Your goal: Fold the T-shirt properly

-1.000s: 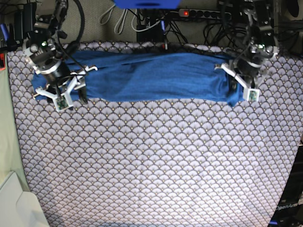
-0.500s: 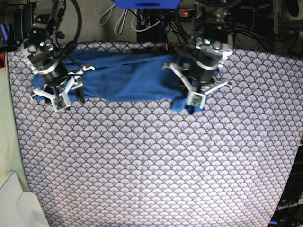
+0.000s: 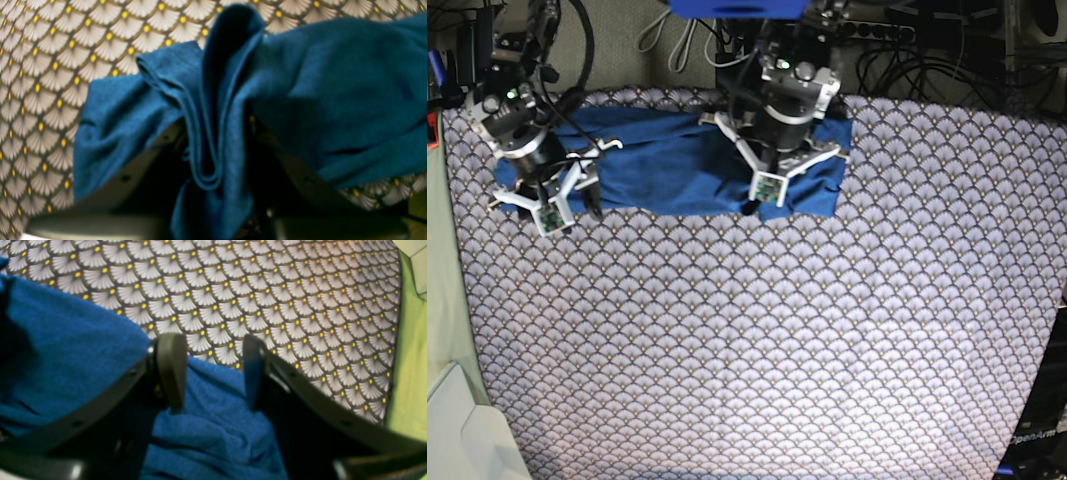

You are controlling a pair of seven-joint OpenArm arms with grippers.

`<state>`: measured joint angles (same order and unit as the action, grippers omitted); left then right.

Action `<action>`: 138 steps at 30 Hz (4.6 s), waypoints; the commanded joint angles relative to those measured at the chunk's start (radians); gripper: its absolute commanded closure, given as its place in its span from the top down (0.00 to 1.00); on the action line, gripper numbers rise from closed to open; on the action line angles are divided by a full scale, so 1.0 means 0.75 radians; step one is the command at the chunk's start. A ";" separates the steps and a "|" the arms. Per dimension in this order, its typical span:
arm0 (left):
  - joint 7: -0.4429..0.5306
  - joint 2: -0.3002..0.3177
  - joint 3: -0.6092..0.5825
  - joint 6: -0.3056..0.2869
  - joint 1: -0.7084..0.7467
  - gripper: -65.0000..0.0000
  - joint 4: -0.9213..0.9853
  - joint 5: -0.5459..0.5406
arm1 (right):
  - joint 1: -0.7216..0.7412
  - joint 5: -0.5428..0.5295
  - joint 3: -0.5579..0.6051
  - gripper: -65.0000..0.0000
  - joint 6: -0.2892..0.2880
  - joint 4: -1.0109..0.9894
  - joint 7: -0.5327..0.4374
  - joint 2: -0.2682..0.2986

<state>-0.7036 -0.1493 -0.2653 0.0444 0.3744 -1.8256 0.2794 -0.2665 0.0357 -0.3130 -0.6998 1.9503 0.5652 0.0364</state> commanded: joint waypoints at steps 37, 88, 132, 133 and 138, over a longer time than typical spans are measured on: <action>0.027 0.163 -0.468 0.872 -0.396 0.01 0.166 -0.987 | 0.049 -0.018 -0.003 0.44 0.002 0.023 -0.028 0.038; 0.029 0.421 -0.684 0.872 -0.631 0.49 -0.046 -1.018 | 0.096 -0.024 -0.124 0.44 0.002 0.032 -0.028 0.049; 0.025 0.802 0.269 0.872 -0.173 0.01 -0.081 -1.020 | -0.133 -0.026 -0.001 0.00 0.002 -0.067 0.054 -0.136; 0.025 0.802 0.267 0.872 -0.171 0.01 -0.081 -1.020 | -0.131 -0.026 -0.030 0.00 0.002 -0.044 0.051 -0.150; 0.025 0.802 0.267 0.872 -0.167 0.01 -0.081 -1.020 | -0.133 -0.028 -0.103 0.00 0.002 0.066 0.049 -0.201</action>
<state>-0.6994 0.4404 -0.0692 0.6811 0.2543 -1.8683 -0.4835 -0.3687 0.0280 -0.3901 -0.6987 1.9827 0.6201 -0.1150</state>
